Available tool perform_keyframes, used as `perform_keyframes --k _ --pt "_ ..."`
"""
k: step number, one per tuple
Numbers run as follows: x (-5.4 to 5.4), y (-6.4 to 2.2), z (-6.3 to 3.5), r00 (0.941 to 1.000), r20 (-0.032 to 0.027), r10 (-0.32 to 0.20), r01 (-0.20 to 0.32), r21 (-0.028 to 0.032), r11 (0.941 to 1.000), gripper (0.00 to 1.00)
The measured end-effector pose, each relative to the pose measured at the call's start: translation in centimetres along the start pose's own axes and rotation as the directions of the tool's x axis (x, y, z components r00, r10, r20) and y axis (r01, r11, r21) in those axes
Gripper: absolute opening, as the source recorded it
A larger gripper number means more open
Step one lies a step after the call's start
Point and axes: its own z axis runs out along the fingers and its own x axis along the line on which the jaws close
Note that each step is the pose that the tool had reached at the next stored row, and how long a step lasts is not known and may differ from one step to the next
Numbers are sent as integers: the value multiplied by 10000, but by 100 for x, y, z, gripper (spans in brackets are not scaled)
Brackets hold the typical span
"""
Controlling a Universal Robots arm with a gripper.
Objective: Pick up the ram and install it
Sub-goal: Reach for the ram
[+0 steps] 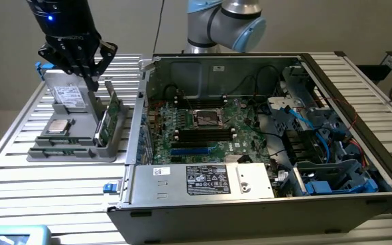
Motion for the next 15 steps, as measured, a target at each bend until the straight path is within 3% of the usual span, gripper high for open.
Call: perform_keyframes --k 7,15 --pt "147 -80 95 10000 -94 5 -5 8 10000 11" --pt "433 -155 222 9999 -131 7 -7 10 10000 11"
